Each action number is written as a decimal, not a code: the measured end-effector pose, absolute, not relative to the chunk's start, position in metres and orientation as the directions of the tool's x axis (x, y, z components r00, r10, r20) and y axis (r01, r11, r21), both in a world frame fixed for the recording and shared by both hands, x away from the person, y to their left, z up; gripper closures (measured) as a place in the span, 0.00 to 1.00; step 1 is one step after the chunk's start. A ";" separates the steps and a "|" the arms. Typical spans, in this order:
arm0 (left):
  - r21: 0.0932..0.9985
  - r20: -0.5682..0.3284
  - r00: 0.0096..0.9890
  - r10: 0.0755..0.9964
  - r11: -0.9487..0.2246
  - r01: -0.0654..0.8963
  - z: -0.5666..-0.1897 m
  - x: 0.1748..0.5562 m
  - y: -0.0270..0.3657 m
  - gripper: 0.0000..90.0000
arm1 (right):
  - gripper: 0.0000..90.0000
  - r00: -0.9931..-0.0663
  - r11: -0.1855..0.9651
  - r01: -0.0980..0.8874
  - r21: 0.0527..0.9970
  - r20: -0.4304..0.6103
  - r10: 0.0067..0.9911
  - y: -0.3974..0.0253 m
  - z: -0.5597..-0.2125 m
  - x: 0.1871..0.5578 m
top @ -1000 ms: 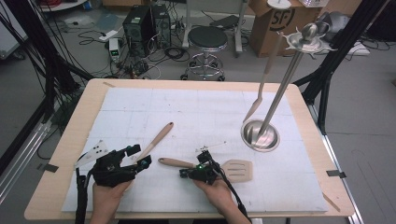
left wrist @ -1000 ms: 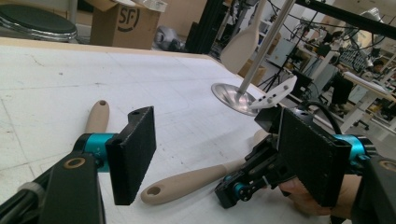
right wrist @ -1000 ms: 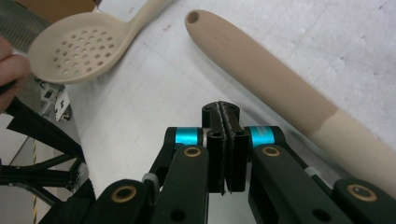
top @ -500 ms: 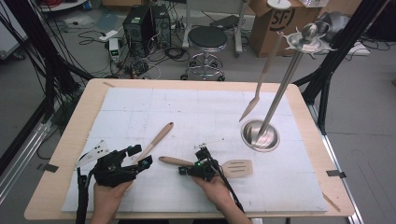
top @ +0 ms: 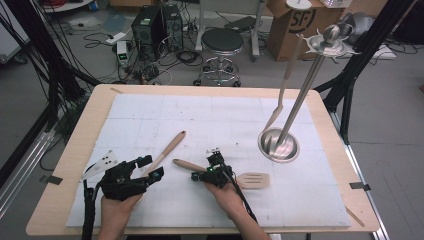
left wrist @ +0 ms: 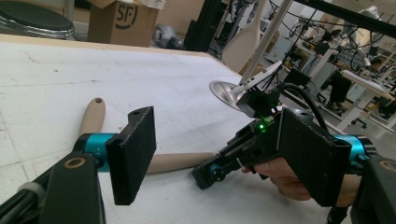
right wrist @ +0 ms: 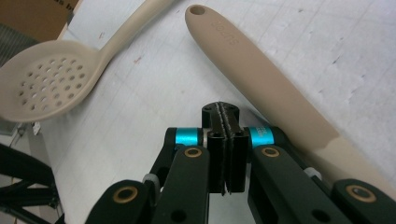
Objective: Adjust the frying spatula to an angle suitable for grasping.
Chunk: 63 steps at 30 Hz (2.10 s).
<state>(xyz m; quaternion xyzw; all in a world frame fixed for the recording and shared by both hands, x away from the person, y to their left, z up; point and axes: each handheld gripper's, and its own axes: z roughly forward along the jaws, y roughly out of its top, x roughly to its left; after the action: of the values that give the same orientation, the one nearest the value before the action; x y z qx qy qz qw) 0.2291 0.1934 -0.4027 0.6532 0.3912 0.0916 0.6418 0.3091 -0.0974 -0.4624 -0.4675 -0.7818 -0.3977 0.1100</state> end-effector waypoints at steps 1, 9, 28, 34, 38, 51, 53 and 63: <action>0.909 -0.384 0.676 0.629 0.131 0.395 -0.403 0.229 0.194 0.32 | 1.00 -0.535 0.245 0.820 0.517 0.543 0.647 -0.097 -0.462 0.310; 0.909 -0.385 0.676 0.629 0.132 0.395 -0.403 0.229 0.193 0.32 | 1.00 -0.502 0.204 0.831 0.517 0.540 0.676 -0.096 -0.462 0.318; 0.910 -0.381 0.677 0.630 0.128 0.394 -0.402 0.227 0.193 0.32 | 1.00 -0.367 0.048 0.865 0.500 0.563 0.740 -0.108 -0.462 0.334; 0.910 -0.382 0.675 0.631 0.129 0.394 -0.402 0.227 0.193 0.32 | 1.00 -0.351 0.026 0.857 0.515 0.546 0.760 -0.115 -0.462 0.339; 0.910 -0.379 0.676 0.632 0.125 0.394 -0.403 0.227 0.193 0.32 | 1.00 -0.331 0.003 0.856 0.517 0.543 0.772 -0.117 -0.462 0.341; 0.912 -0.378 0.678 0.630 0.129 0.389 -0.402 0.226 0.193 0.32 | 1.00 -0.212 -0.132 0.836 0.532 0.536 0.817 -0.128 -0.463 0.345; 0.912 -0.378 0.677 0.632 0.128 0.389 -0.402 0.226 0.193 0.32 | 1.00 -0.203 -0.143 0.834 0.533 0.537 0.819 -0.129 -0.463 0.346; 0.912 -0.379 0.679 0.629 0.128 0.391 -0.402 0.227 0.193 0.32 | 1.00 -0.236 -0.138 0.829 0.542 0.562 0.793 -0.133 -0.450 0.336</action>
<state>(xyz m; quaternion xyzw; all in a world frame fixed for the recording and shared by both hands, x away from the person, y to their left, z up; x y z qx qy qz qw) 0.2267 0.1929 -0.4021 0.6539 0.3899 0.0927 0.6417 0.3364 -0.1330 -0.4498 -0.6179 -0.6561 -0.4327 0.0209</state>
